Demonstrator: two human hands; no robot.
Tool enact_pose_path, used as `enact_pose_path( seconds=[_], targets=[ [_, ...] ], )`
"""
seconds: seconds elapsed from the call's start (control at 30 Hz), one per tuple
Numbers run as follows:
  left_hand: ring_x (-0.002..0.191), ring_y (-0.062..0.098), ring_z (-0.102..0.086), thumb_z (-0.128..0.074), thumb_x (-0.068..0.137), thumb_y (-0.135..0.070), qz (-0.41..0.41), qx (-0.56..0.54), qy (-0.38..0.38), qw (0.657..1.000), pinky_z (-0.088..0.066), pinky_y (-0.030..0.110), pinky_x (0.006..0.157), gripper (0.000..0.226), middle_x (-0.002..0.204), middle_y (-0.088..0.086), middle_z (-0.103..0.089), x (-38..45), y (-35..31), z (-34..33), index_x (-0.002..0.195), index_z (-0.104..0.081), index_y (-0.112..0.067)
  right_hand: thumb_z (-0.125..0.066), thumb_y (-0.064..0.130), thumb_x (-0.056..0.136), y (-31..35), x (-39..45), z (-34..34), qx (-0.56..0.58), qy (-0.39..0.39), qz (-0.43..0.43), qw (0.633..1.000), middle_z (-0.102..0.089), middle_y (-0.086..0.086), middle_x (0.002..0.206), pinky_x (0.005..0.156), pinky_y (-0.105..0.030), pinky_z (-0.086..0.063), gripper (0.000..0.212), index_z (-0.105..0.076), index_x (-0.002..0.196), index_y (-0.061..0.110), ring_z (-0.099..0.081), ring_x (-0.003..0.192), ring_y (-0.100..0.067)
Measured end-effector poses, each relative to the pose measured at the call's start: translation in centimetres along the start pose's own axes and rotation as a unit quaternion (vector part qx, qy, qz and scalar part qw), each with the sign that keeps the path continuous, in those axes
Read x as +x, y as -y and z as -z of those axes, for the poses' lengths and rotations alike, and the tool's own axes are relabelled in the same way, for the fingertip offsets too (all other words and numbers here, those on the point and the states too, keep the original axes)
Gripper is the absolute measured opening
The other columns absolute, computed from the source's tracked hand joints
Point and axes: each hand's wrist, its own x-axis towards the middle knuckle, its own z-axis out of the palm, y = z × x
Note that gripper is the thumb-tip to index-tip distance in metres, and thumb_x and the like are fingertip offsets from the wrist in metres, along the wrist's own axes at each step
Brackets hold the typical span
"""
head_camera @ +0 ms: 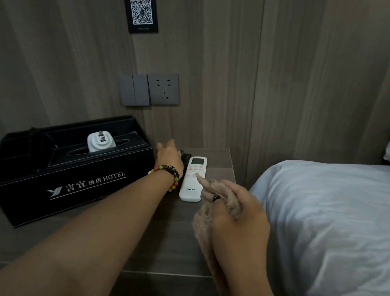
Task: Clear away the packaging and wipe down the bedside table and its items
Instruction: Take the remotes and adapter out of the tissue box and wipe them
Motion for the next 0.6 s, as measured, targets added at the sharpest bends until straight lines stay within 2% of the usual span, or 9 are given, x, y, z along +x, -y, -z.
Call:
enact_pose_path(
  seconds=[0.2, 0.37, 0.43, 0.5, 0.6],
  targets=[
    [0.132, 0.035, -0.039, -0.049, 0.09, 0.006, -0.004, 0.026, 0.032, 0.999, -0.036, 0.035, 0.107, 0.063, 0.15, 0.021, -0.022, -0.2, 0.4, 0.3, 0.147, -0.029, -0.013, -0.06, 0.016, 0.087, 0.0, 0.4, -0.4, 0.004, -0.002, 0.0, 1.0, -0.065, 0.008, 0.102, 0.089, -0.02, -0.044, 0.026, -0.068, 0.107, 0.03, -0.058, 0.097, -0.006],
    [0.135, 0.033, -0.035, -0.054, 0.086, 0.008, -0.038, -0.011, 0.024, 0.999, -0.03, 0.03, 0.111, 0.071, 0.149, 0.019, -0.022, -1.7, 0.7, 1.1, 0.148, -0.027, -0.012, -0.058, 0.021, 0.088, -0.2, 0.5, -0.7, -0.033, 0.01, 0.016, 0.999, -0.065, 0.007, 0.104, 0.092, -0.027, -0.047, 0.026, -0.067, 0.111, 0.03, -0.059, 0.097, -0.009],
    [0.134, 0.03, -0.035, -0.053, 0.084, 0.009, -0.069, -0.053, 0.012, 0.996, -0.027, 0.027, 0.112, 0.07, 0.147, 0.016, -0.027, -2.7, 0.6, 1.9, 0.147, -0.03, -0.01, -0.057, 0.02, 0.089, -0.1, 0.4, -0.8, -0.042, 0.018, 0.028, 0.999, -0.065, 0.006, 0.104, 0.093, -0.028, -0.046, 0.024, -0.066, 0.108, 0.031, -0.059, 0.096, -0.01],
    [0.131, 0.025, -0.04, -0.052, 0.084, 0.009, -0.101, -0.102, -0.007, 0.99, -0.031, 0.026, 0.111, 0.064, 0.143, 0.013, -0.035, -3.7, 0.4, 3.0, 0.143, -0.036, -0.009, -0.055, 0.019, 0.091, -0.1, 0.4, -0.8, -0.067, 0.025, 0.046, 0.996, -0.065, 0.006, 0.103, 0.091, -0.026, -0.042, 0.023, -0.065, 0.106, 0.032, -0.057, 0.096, -0.011],
    [0.117, 0.01, -0.054, -0.045, 0.087, 0.008, -0.149, -0.169, -0.052, 0.973, -0.04, 0.011, 0.095, 0.049, 0.132, 0.004, -0.049, -5.4, 1.0, 6.1, 0.132, -0.049, -0.012, -0.056, 0.018, 0.091, -0.3, 0.1, -1.0, -0.097, 0.022, 0.079, 0.992, -0.066, 0.005, 0.103, 0.088, -0.022, -0.036, 0.023, -0.064, 0.103, 0.035, -0.055, 0.093, -0.01]
  ],
)
